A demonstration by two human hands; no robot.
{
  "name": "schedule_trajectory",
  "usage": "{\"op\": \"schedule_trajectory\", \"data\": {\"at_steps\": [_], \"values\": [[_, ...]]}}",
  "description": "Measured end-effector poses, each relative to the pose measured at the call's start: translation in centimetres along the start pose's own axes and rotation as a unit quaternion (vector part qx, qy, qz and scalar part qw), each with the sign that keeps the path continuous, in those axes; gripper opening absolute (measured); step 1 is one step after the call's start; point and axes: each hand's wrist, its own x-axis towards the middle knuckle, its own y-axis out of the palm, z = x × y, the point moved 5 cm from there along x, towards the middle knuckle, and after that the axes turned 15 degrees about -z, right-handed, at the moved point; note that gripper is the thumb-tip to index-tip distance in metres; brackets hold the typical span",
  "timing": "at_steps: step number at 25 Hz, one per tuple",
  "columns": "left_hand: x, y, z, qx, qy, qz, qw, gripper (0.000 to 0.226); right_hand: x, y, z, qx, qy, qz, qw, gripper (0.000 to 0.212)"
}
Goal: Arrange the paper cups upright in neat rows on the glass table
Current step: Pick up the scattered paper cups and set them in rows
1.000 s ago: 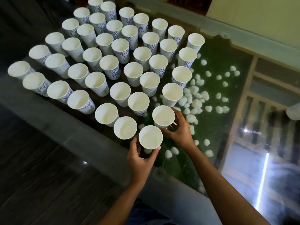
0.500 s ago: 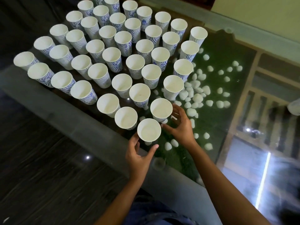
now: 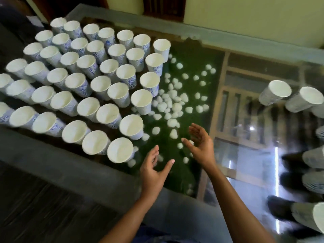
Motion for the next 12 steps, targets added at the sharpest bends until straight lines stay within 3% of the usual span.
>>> {"op": "schedule_trajectory", "data": {"at_steps": [5,12], "values": [[1.2,10.8,-4.4,-0.002,0.051,0.091,0.995,0.064,3.2,-9.4,-2.1,0.028,0.025,-0.153,0.987,0.055],[-0.3,27.6,-9.5,-0.032,0.052,0.202,0.977,0.067,10.0,-21.0,-3.8,0.03,0.039,-0.369,0.928,0.056]]}}
